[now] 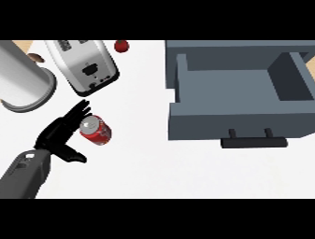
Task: Pick up the can, place it into the drawer and close the drawer
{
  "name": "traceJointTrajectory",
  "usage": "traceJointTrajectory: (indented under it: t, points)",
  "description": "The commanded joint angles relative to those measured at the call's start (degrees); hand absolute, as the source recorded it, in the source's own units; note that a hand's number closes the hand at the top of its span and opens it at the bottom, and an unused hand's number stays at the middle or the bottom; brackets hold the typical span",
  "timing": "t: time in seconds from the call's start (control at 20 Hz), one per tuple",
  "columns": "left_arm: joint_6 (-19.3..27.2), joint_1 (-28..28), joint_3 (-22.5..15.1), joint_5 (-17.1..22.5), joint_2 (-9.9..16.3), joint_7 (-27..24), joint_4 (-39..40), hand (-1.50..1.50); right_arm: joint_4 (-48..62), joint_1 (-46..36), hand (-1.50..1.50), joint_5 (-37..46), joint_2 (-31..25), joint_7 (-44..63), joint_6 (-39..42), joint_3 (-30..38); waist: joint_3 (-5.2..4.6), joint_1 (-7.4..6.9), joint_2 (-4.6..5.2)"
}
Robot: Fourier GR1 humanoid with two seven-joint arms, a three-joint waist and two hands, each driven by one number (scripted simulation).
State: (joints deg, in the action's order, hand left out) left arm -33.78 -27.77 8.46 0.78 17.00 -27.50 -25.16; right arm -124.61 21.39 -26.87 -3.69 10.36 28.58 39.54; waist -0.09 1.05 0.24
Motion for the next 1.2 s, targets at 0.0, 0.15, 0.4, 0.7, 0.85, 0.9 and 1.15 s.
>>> traceJointTrajectory:
  t: [0.0,0.15,0.4,0.7,0.85,0.9,1.15]
  points:
    - [0.3,-3.7,0.0,-2.1,-1.2,-4.6,7.3,-1.5,-0.4,1.8,-1.5,-3.5,-0.8,0.8,1.7,2.6,-0.02,0.54,0.09]
    - [-1.7,-4.8,0.3,-2.5,-0.7,-6.4,11.0,-1.5,-0.3,1.4,-1.5,-1.2,0.8,0.0,2.2,1.7,-0.04,0.57,0.2]
    - [-1.4,-4.7,0.9,-1.7,-1.1,-4.9,10.4,-1.5,-3.7,4.2,-1.5,-3.0,2.9,1.3,3.8,2.7,0.02,0.1,-0.04]
    - [-2.9,-6.0,1.7,-0.7,-4.1,-5.5,12.7,1.5,1.4,-0.4,-1.5,-1.6,0.9,0.8,3.0,2.8,-0.01,0.14,0.12]
    - [-6.5,-8.0,1.7,0.2,-4.5,-0.2,12.6,1.5,-0.7,2.9,-1.5,-7.0,-0.4,3.1,3.5,4.5,0.02,0.22,-0.07]
    - [-6.0,-8.8,1.7,0.3,-6.3,-0.1,12.9,1.5,-2.2,3.4,-1.5,-1.5,3.6,0.9,4.2,1.3,0.02,0.3,0.02]
    - [-10.0,-7.8,1.2,0.5,-5.9,-3.4,9.3,1.5,-8.3,5.3,-1.5,-5.0,3.6,4.5,-0.3,0.0,0.0,0.17,-0.1]
